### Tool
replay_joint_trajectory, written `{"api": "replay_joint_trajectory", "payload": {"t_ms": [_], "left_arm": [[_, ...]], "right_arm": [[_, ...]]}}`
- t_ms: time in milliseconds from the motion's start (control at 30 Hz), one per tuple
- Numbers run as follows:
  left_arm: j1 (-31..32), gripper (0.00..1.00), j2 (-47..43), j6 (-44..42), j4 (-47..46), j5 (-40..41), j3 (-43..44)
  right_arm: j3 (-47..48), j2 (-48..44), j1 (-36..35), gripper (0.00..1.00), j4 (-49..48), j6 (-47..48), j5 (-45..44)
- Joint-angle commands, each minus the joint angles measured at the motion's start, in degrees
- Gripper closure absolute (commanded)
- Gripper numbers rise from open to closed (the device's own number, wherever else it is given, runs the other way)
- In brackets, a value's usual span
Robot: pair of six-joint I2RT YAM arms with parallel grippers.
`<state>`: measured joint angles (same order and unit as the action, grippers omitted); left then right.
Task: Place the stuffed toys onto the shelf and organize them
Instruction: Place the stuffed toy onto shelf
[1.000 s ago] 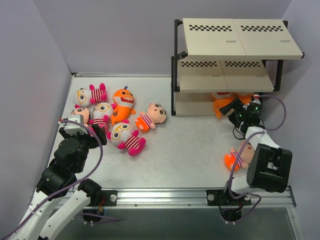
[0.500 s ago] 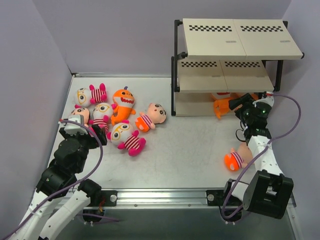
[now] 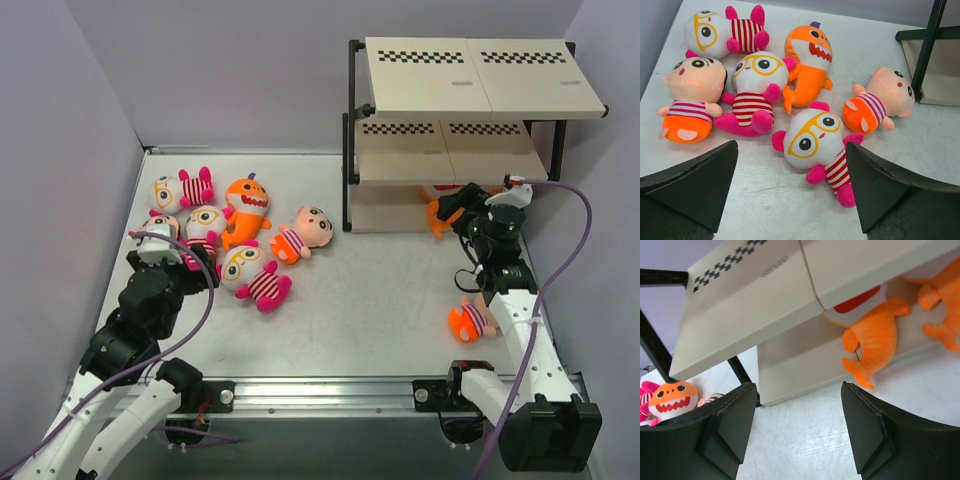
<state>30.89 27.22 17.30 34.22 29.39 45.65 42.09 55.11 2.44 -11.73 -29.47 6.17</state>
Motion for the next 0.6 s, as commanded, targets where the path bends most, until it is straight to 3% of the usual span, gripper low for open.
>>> {"api": "replay_joint_trajectory", "payload": {"t_ms": [0, 200, 567], "left_arm": [[-0.83, 0.03, 1.95, 1.68, -1.52, -1.61, -0.03], [-3.03, 0.03, 5.12, 3.70, -2.48, -2.58, -0.38], [-18.92, 0.03, 14.34, 5.55, -6.09, -11.71, -0.56]], "right_arm": [[4.67, -2.90, -2.09, 0.31, 2.58, 6.78, -5.03], [4.23, -8.09, -9.80, 0.24, 3.29, 10.48, -5.74], [1.95, -14.33, -19.22, 0.04, 3.99, 13.48, -4.86]]}}
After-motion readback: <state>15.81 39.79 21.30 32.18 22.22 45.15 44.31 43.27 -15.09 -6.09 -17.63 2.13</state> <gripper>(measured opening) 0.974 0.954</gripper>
